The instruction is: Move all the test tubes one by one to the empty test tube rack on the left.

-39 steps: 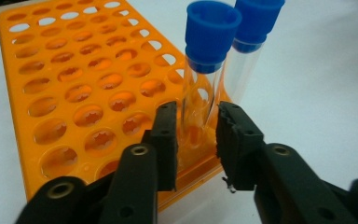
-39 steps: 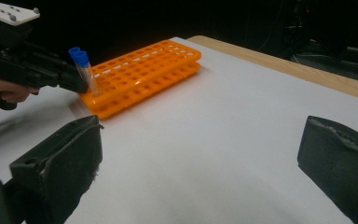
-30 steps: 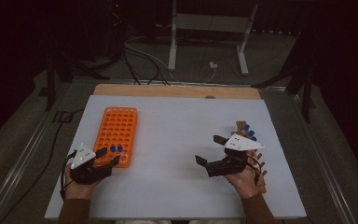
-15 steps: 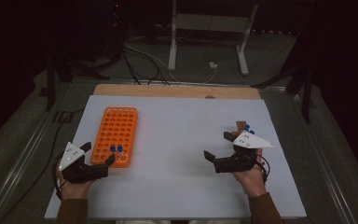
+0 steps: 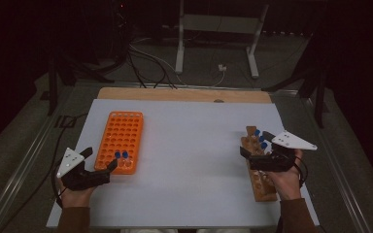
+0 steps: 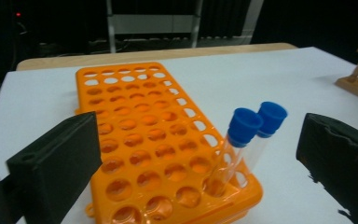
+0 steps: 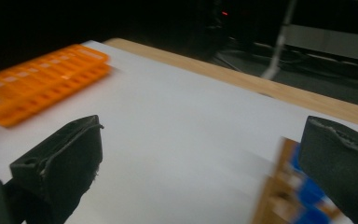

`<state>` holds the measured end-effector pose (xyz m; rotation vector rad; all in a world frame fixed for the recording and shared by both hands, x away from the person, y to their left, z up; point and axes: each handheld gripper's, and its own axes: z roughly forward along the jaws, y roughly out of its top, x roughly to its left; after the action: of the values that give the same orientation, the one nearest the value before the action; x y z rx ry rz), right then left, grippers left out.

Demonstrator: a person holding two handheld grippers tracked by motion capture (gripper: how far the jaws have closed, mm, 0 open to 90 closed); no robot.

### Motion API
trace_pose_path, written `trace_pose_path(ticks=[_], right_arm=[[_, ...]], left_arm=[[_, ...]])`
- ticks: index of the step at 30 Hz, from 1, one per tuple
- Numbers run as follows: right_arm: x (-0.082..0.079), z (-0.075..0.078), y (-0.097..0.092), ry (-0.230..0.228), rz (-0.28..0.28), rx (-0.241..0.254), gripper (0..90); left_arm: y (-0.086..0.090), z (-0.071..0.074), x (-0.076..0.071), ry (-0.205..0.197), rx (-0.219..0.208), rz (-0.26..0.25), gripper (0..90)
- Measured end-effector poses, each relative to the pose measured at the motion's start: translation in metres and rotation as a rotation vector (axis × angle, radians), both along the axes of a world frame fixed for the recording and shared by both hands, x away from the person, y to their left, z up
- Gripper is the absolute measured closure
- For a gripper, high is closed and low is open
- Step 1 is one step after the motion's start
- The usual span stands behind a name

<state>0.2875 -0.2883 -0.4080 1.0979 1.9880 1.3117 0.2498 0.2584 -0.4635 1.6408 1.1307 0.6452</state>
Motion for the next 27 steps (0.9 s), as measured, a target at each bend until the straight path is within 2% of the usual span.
trace_pose_path(ticks=[4, 7, 10, 14, 19, 22, 27], right_arm=[[-0.001, -0.007, -0.014, 0.004, -0.053, -0.033, 4.8], [-0.001, -0.013, -0.023, 0.017, -0.074, -0.047, 6.4], [0.000, -0.020, -0.029, 0.037, -0.094, -0.082, 8.6], [0.000, -0.030, -0.037, 0.067, -0.111, -0.088, 18.4], [0.001, -0.041, -0.041, 0.095, -0.089, -0.108, 44.1], [0.004, -0.043, -0.042, 0.100, -0.087, -0.101, 54.6], [0.008, -0.045, -0.042, 0.112, -0.087, -0.092, 64.5]], left_arm=[[0.000, 0.000, 0.000, 0.003, 0.000, 0.005, 0.5], [0.000, -0.001, 0.000, 0.008, 0.002, 0.009, 0.5], [-0.001, -0.002, 0.001, 0.013, 0.003, 0.018, 0.5], [0.000, -0.002, 0.001, 0.016, 0.005, 0.023, 0.6], [-0.002, -0.003, 0.001, 0.023, 0.007, 0.023, 0.6], [-0.002, -0.003, 0.001, 0.026, 0.010, 0.020, 0.6], [-0.002, -0.004, 0.001, 0.030, 0.012, 0.020, 0.6]])
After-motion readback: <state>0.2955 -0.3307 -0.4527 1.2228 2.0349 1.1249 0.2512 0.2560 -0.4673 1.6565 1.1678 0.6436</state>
